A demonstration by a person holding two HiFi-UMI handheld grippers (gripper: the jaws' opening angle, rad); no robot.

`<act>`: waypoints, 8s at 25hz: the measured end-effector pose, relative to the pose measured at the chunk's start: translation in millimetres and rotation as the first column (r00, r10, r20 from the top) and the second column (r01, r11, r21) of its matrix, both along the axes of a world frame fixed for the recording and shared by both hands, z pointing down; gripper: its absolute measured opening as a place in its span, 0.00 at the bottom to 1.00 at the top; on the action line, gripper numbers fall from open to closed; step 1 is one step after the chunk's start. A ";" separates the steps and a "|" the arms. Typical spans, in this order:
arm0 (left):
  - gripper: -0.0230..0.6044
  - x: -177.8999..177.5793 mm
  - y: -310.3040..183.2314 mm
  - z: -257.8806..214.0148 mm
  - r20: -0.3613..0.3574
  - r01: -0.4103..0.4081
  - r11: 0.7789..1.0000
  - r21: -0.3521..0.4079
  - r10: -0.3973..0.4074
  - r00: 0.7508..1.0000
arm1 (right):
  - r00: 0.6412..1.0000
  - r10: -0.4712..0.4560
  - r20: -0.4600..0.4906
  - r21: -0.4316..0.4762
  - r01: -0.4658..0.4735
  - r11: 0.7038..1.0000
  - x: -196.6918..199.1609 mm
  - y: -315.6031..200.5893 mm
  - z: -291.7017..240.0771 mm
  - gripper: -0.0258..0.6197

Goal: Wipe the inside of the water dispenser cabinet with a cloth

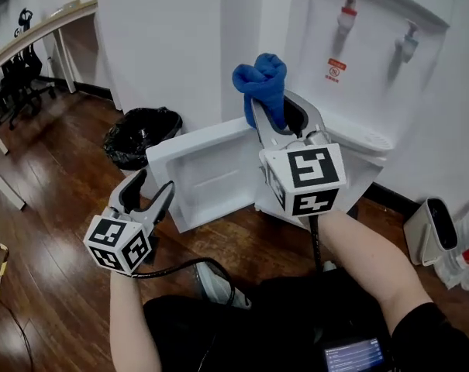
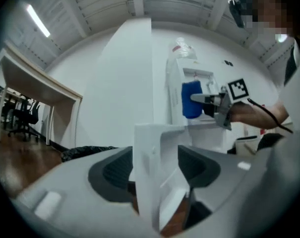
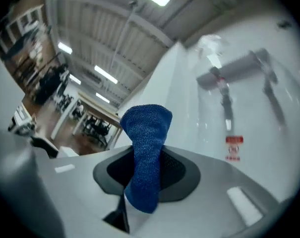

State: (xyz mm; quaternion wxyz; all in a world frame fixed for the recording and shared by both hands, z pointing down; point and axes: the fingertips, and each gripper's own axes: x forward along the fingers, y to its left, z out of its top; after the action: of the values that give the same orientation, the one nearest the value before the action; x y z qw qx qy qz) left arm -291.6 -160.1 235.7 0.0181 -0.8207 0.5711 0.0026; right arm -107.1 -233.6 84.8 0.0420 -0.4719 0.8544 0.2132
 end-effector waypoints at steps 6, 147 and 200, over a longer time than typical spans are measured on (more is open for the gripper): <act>0.48 11.6 -2.5 24.5 0.083 -0.009 0.997 -0.082 0.016 0.996 | 0.820 0.321 -0.474 0.222 -0.242 0.945 -46.6 -39.6 29.4 0.21; 0.64 41.4 36.0 105.4 0.058 -0.209 0.912 -0.354 0.245 0.968 | 0.995 0.009 0.100 -0.458 0.038 0.888 -5.4 -56.6 297.8 0.21; 0.64 35.8 32.6 109.7 0.032 -0.208 0.917 -0.340 0.233 0.972 | 0.996 -0.075 -0.039 -0.634 0.033 0.773 22.7 -53.0 390.4 0.21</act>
State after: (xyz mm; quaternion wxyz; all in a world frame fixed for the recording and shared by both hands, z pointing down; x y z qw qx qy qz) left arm -255.9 -127.4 345.3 -0.1012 -0.8705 0.4660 -0.1219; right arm -84.4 -286.6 475.3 -0.1392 -0.4271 0.8904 -0.0732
